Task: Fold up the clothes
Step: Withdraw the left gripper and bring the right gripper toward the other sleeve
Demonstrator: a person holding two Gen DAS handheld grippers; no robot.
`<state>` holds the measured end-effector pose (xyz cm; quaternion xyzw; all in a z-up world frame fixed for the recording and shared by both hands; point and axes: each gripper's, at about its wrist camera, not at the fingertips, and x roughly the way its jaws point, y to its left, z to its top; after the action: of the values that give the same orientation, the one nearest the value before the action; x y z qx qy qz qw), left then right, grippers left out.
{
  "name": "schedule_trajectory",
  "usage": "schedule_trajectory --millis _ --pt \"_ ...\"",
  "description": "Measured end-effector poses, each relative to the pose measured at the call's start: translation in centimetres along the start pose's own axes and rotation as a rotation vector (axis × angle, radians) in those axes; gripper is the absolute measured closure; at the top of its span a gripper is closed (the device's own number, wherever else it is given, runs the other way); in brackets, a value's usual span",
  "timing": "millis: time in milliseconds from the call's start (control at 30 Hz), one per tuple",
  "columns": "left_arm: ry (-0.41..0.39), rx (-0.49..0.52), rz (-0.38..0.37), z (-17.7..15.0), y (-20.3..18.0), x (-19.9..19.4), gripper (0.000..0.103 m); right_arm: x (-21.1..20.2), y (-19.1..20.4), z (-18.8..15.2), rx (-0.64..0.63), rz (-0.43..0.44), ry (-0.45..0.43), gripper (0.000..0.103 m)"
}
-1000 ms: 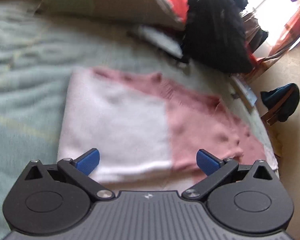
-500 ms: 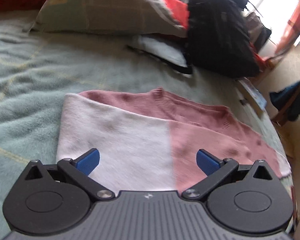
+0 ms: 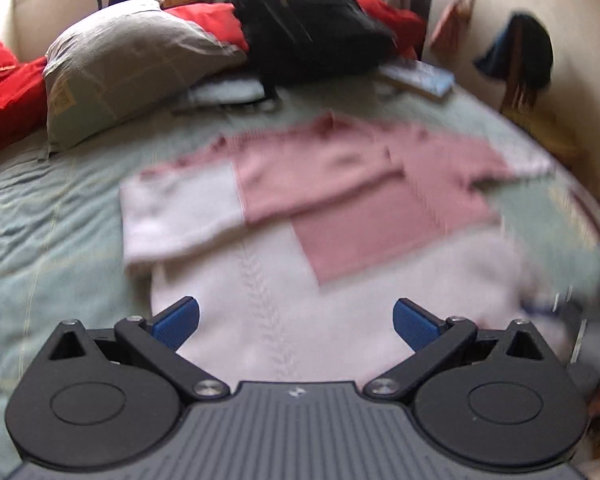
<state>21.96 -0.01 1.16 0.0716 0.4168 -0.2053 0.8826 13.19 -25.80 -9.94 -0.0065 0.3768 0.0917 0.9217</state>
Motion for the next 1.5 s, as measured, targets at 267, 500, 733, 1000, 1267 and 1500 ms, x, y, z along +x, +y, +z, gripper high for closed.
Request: schedule_trajectory --millis 267,500,733,1000,1267,1500 --pt "0.014 0.021 -0.082 -11.6 -6.6 0.2 0.001 -0.3 0.1 -1.0 -0.013 0.001 -0.063 0.0" --pt "0.018 -0.049 -0.153 -13.5 -6.9 -1.7 0.001 -0.9 0.4 -1.7 -0.019 -0.01 -0.081 0.0" --pt "0.022 -0.258 -0.08 -12.9 -0.7 -2.6 0.001 -1.2 0.7 -2.0 -0.009 -0.03 -0.079 0.0" --pt "0.067 -0.407 -0.1 -16.7 2.4 -4.7 0.001 -1.2 1.0 -2.0 -0.002 -0.051 -0.072 0.0" --pt "-0.079 -0.244 0.002 -11.6 2.5 -8.0 0.001 -2.7 2.1 -0.1 0.02 -0.033 -0.061 0.0" --pt "-0.197 -0.069 -0.023 -5.0 -0.9 -5.7 0.001 -1.5 5.6 0.0 -0.163 0.089 -0.047 0.0"
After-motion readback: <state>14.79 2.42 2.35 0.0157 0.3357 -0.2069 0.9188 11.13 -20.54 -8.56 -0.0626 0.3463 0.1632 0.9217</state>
